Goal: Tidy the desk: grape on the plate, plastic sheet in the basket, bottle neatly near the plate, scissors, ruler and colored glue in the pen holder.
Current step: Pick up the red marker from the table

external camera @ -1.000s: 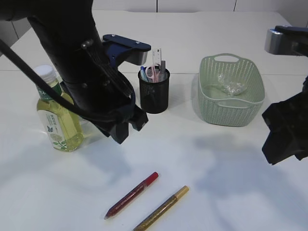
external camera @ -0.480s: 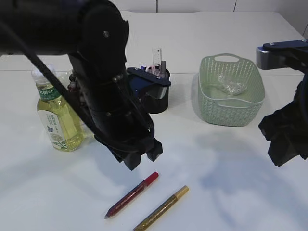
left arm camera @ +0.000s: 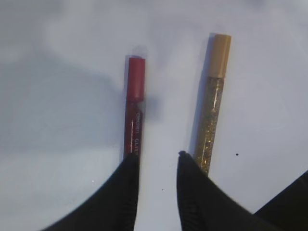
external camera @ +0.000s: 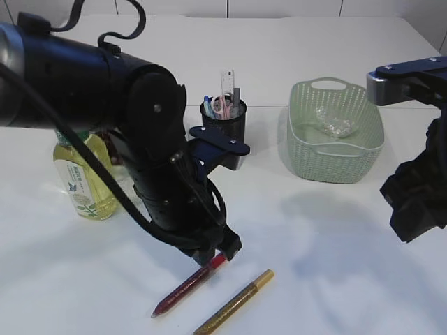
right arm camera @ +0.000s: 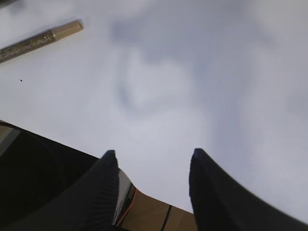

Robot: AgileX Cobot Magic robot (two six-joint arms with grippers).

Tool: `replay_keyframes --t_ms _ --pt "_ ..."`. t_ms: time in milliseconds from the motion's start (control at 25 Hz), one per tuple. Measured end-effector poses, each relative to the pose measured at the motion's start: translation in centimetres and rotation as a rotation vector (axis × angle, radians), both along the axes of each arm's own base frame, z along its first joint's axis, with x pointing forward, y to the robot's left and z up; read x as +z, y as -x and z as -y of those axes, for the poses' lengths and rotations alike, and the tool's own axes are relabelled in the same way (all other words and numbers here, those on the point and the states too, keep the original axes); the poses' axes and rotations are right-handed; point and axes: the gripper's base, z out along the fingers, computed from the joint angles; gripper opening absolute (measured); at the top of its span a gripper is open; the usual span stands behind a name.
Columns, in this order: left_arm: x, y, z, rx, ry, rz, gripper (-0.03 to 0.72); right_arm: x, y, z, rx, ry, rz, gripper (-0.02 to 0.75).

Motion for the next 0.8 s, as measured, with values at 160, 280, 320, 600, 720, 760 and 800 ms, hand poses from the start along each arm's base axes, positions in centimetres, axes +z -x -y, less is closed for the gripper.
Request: replay_keyframes --t_ms 160,280,320,600,720,760,800 --pt "-1.3 0.2 -0.2 -0.002 -0.027 -0.024 0.204 0.0 0.0 0.0 0.016 0.004 0.002 0.382" --pt "-2.6 0.1 -0.1 -0.008 -0.053 -0.046 0.205 0.0 0.0 0.0 0.022 0.005 0.003 0.382" --pt "-3.0 0.0 0.0 -0.01 -0.061 -0.053 0.205 0.0 0.0 0.0 0.022 0.005 0.003 0.382" --pt "-4.4 -0.1 0.1 -0.041 -0.078 -0.06 0.206 0.0 0.0 0.0 0.026 0.007 0.003 0.383" --pt "-4.7 -0.2 0.1 -0.056 -0.086 -0.055 0.206 0.0 0.0 0.0 0.028 0.007 0.004 0.382" --pt "-4.9 -0.2 0.1 -0.059 -0.094 -0.057 0.206 0.0 0.0 0.0 0.03 0.007 0.004 0.382" --pt "-5.1 -0.2 0.0 -0.063 -0.101 -0.056 0.207 0.0 0.0 0.0 0.029 0.006 0.005 0.382"
